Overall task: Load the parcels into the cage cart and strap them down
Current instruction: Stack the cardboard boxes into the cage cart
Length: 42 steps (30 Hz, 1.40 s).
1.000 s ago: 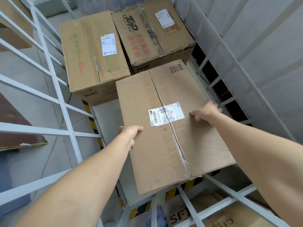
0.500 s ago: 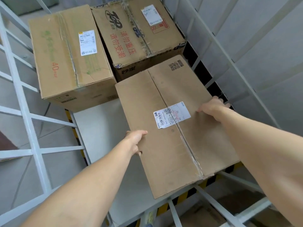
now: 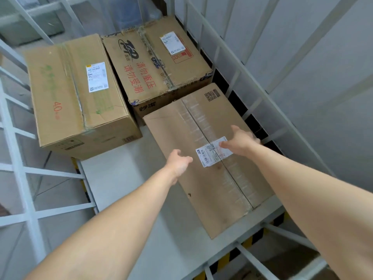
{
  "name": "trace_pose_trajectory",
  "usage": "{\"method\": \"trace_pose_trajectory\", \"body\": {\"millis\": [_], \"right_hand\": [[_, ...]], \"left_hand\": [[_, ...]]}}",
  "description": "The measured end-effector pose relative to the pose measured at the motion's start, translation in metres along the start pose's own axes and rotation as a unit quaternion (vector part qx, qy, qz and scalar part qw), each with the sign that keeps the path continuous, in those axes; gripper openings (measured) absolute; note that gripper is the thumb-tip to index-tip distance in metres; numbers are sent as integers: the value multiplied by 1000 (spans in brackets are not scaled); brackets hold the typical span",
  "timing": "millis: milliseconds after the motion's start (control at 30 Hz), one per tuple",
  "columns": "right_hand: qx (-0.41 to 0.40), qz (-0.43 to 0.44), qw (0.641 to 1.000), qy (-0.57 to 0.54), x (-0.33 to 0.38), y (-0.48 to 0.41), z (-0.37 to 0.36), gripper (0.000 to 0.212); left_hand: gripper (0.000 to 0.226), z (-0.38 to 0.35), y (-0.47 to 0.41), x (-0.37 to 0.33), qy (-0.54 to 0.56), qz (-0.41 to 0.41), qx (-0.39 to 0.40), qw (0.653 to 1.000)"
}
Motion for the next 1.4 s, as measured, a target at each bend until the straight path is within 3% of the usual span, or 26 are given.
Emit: {"method": "trace_pose_trajectory", "body": {"millis": [133, 267, 433, 633, 833, 967, 1233, 1400], "right_hand": [[-83, 63, 990, 89, 30, 51, 48, 70], [-153, 115, 971, 145, 55, 122, 94, 62], [-271, 177, 928, 186, 80, 244, 153, 64], [-349, 171, 902, 190, 75, 427, 193, 77], [-447, 148, 868, 156, 39, 626, 205, 86], [-502, 114, 847, 131, -1, 730, 205, 86], [-530, -15, 844, 75, -129, 844, 176, 86], [-507, -123, 852, 44, -234, 888, 132, 82]], "left_hand": [[48, 18, 30, -61, -142, -99, 6, 985], [47, 35, 80, -138, -265, -210, 30, 941], [52, 67, 177, -235, -400, -354, 17, 845], [53, 115, 339, -302, -509, -463, -31, 725], [67, 156, 530, -323, -588, -568, -116, 564], [75, 155, 636, -325, -599, -621, -138, 487], [79, 98, 780, -288, -532, -747, -98, 386], [78, 35, 845, -239, -505, -781, -10, 368]]}}
Point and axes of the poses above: each hand's wrist, its own y-axis away from the middle knuckle, its own z-axis out of the back of the hand, x = y × z, the point moved 10 cm from there along -y, towards the middle knuckle, and after that the axes turned 12 degrees about -z, right-handed, at the moved point
